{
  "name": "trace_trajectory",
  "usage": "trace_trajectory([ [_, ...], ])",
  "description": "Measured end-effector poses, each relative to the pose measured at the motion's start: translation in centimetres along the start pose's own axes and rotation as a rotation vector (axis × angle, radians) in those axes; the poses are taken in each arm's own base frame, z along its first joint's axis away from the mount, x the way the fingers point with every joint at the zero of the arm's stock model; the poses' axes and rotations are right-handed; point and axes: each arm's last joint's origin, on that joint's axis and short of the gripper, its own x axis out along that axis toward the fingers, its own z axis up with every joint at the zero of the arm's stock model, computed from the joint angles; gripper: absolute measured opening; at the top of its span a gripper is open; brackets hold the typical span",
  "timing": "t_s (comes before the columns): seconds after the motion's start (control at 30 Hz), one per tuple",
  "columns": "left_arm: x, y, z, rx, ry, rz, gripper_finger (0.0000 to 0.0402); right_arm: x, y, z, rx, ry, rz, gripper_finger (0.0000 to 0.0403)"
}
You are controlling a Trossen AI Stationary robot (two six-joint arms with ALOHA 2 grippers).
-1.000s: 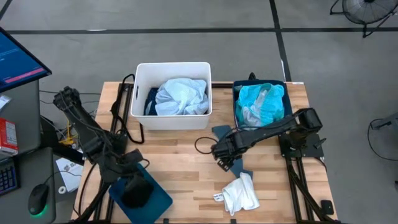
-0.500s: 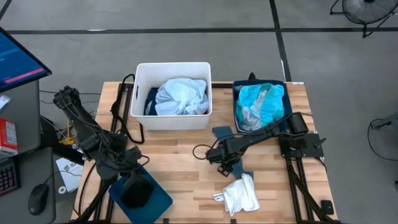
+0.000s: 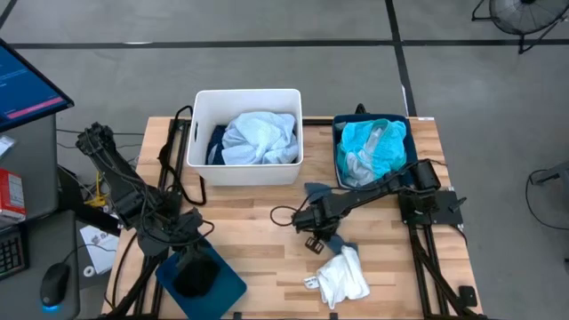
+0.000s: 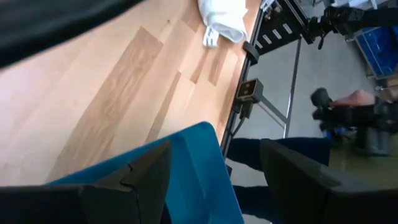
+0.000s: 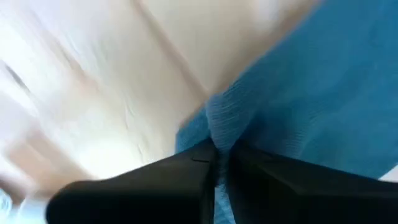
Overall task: Pick & Place Cloths
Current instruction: Put the gray sock into the blue bin
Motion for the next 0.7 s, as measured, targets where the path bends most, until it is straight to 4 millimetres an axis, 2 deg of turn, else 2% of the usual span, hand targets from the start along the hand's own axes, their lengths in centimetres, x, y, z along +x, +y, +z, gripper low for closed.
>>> trace_trajectory([
  [0.13, 0.0, 0.0, 0.1, 0.040, -0.023, 0.002, 0.0227, -2.4, 0.5, 0.2, -0.051, -0.164, -0.013, 0.0008],
  [0.3, 0.0, -0.2, 0.5, 0.116, -0.138, 0.019, 0.0227, -7.9, 0.0, -0.4, -0.058, -0.305, 0.086, 0.0005],
  [0.47, -0.2, -0.3, 1.4, 0.243, -0.384, 0.100, 0.0227, -13.2, -1.1, -1.4, -0.060, -0.461, 0.169, 0.0003],
  [0.57, -0.3, -0.5, 2.2, 0.322, -0.526, 0.167, 0.0230, -15.2, -1.7, -2.0, -0.057, -0.511, 0.205, 0.0002],
  [0.7, -0.1, -0.9, 3.9, 0.430, -0.608, 0.215, 0.0248, -17.6, -2.0, -2.7, -0.090, -0.580, 0.245, 0.0001],
])
